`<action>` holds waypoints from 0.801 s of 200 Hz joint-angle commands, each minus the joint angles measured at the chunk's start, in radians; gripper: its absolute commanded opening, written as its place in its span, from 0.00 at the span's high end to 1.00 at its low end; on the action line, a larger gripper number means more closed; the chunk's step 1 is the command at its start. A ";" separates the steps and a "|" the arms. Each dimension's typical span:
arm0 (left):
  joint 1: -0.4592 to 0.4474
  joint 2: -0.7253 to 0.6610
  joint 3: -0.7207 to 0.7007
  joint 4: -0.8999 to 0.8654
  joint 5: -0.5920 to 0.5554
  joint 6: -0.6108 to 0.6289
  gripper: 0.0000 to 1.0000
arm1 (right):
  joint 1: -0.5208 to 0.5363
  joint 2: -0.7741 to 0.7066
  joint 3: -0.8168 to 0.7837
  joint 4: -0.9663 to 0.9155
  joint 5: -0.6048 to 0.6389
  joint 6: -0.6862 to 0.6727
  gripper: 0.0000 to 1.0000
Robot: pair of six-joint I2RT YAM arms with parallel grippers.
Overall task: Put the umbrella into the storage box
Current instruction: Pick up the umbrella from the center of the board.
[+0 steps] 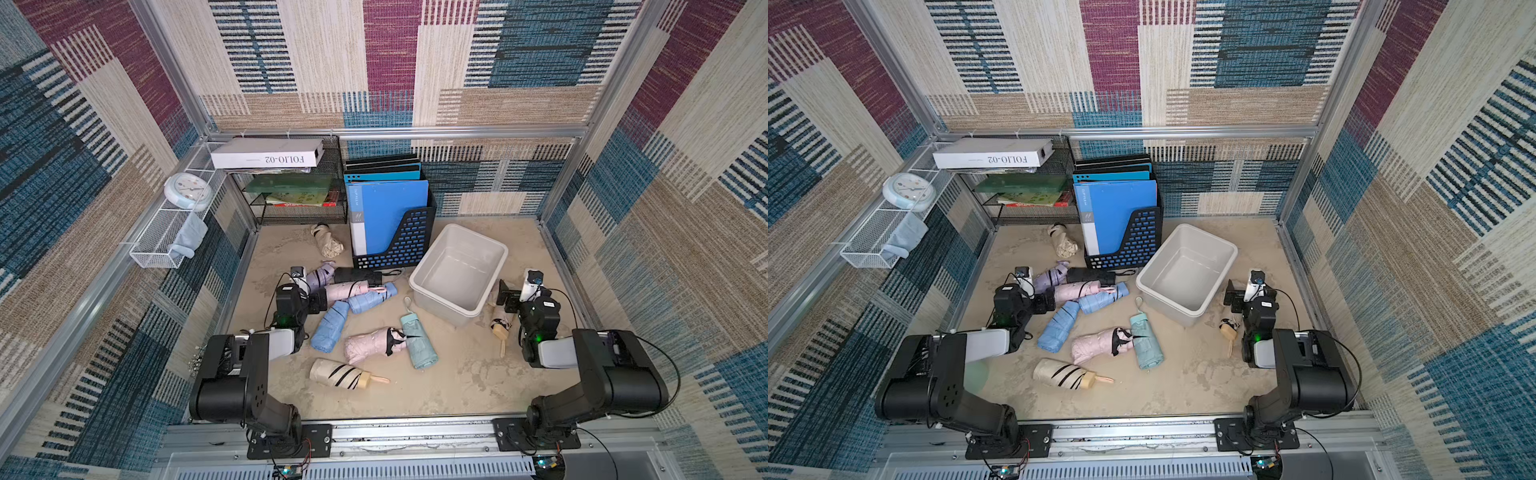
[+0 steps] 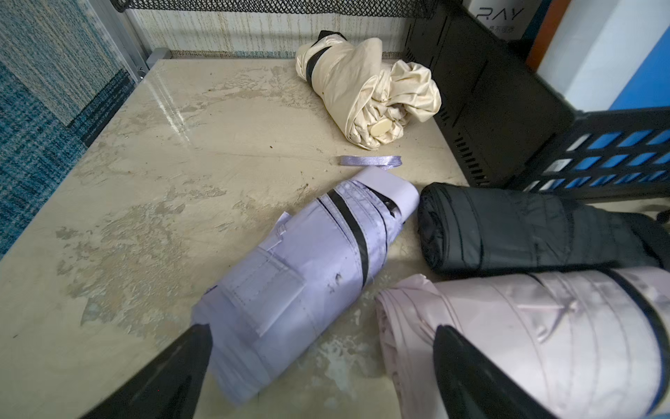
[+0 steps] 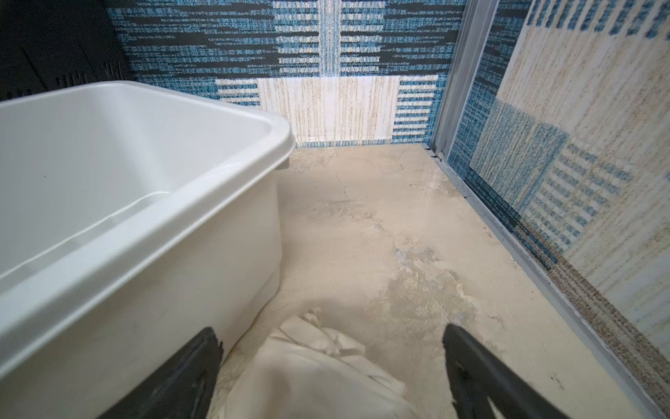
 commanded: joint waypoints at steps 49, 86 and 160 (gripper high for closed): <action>0.001 -0.002 0.004 0.012 0.006 0.001 0.01 | 0.002 -0.004 -0.002 0.021 0.008 -0.002 0.01; 0.002 -0.002 0.003 0.012 0.006 0.001 0.01 | 0.001 -0.003 -0.002 0.020 0.008 -0.002 0.01; 0.000 -0.074 0.017 -0.081 0.033 0.014 0.01 | 0.001 -0.185 0.042 -0.222 0.085 0.009 0.01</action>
